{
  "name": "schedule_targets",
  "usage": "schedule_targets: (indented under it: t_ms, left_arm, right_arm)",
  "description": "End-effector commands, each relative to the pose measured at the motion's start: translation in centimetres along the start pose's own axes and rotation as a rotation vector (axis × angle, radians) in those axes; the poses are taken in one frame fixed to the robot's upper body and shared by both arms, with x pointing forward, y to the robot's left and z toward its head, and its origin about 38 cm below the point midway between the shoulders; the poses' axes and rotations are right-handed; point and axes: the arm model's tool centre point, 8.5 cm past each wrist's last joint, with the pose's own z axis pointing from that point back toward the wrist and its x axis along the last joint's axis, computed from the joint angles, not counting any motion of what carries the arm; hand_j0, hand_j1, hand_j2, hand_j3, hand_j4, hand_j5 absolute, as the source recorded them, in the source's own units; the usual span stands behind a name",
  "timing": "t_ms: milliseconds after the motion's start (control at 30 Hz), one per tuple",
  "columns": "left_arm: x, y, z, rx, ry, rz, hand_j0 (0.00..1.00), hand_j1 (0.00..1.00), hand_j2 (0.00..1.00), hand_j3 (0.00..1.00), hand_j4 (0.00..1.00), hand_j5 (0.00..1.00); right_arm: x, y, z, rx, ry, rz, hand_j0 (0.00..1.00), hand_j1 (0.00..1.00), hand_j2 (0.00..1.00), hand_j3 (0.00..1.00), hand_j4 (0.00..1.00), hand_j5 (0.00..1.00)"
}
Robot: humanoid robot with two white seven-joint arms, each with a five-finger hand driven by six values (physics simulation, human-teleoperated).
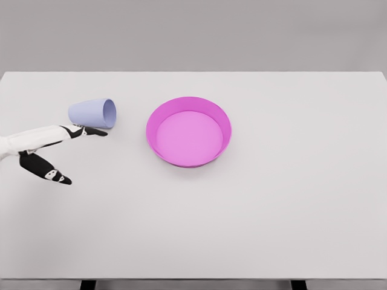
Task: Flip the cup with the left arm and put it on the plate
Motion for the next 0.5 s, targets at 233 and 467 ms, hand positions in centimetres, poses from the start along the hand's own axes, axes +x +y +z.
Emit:
schedule_targets:
  t_ms: [233, 467]
  left_arm:
    - [1.6, 3.6, -1.7, 0.100, -0.074, -0.051, 1.00, 1.00, 1.00, 1.00, 1.00, 1.00]
    - [0.3, 5.7, -1.2, 0.152, -0.036, -0.064, 1.00, 1.00, 1.00, 1.00, 1.00, 1.00]
  right_arm:
    - [-0.5, 0.0, 0.1, 0.000, 0.011, -0.004, 1.00, 1.00, 1.00, 1.00, 1.00, 1.00]
    - [-0.5, 0.0, 0.1, -0.002, 0.012, -0.004, 1.00, 1.00, 1.00, 1.00, 1.00, 1.00]
